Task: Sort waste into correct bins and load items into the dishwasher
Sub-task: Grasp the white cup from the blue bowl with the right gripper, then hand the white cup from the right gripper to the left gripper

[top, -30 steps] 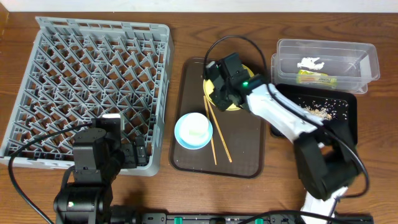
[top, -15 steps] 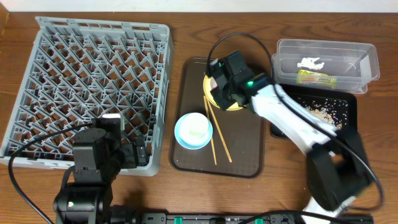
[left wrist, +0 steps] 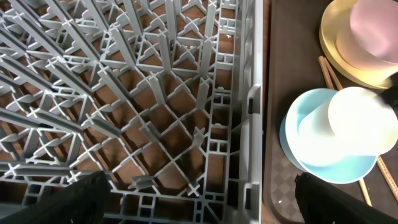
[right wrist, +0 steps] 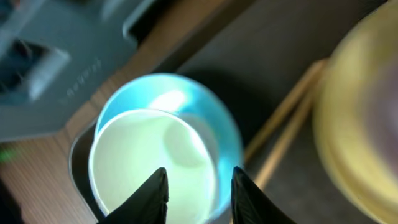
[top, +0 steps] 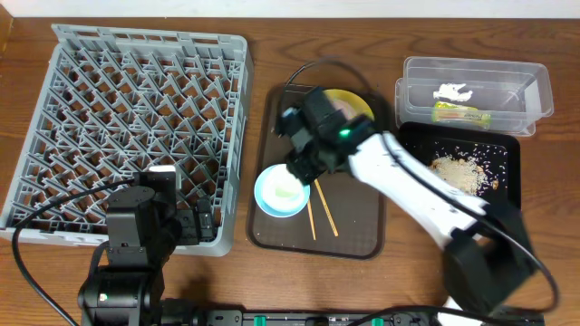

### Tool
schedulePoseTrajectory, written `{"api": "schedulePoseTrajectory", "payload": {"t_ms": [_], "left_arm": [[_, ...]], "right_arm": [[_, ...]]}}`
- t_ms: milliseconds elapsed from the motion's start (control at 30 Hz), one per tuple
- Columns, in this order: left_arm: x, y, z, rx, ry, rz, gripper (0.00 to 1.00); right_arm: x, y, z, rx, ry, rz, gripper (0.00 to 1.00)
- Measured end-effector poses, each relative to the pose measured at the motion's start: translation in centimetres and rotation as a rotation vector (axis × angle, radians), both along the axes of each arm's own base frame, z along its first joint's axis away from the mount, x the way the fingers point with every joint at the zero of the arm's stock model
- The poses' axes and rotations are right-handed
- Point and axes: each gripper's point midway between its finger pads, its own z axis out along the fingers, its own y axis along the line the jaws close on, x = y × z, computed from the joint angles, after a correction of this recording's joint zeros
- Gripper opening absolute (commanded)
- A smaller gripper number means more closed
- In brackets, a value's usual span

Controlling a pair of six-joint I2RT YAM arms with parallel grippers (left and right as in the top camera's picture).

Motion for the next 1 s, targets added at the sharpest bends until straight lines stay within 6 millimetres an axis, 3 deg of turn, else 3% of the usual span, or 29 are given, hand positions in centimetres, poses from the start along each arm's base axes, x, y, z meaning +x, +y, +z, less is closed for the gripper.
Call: {"api": "schedulePoseTrajectory", "payload": {"t_ms": [100, 167, 467, 567, 700, 800, 867, 1000], "left_arm": [[0.0, 0.0, 0.0, 0.0, 0.0, 0.0, 0.97], [0.0, 0.0, 0.0, 0.0, 0.0, 0.0, 0.97], [0.0, 0.0, 0.0, 0.0, 0.0, 0.0, 0.97], [0.0, 0.0, 0.0, -0.002, -0.001, -0.001, 0.97], [0.6, -1.0, 0.7, -0.041, -0.035, -0.039, 0.97], [1.8, -2.5, 2.3, -0.103, -0.116, -0.104, 0.97], [2.9, -3.9, 4.0, -0.167, -0.191, -0.161, 0.97], [4.3, -6.2, 5.6, -0.285, -0.245, -0.248, 0.97]], "right_arm": [[-0.8, 0.5, -2.5, -0.044, 0.049, -0.003, 0.18], [-0.9, 0.4, -3.6, -0.071, 0.069, -0.024, 0.05], [0.3, -1.0, -3.4, -0.088, 0.056, -0.099, 0.01], [1.8, -1.9, -1.4, -0.053, 0.026, -0.142, 0.01], [4.9, -3.7, 4.6, 0.1, -0.057, -0.216, 0.01], [6.5, -5.6, 8.7, 0.221, -0.083, -0.266, 0.01], [7.1, -6.7, 10.0, 0.292, -0.064, -0.288, 0.01], [7.2, -7.2, 10.6, 0.416, 0.03, -0.281, 0.01]]}}
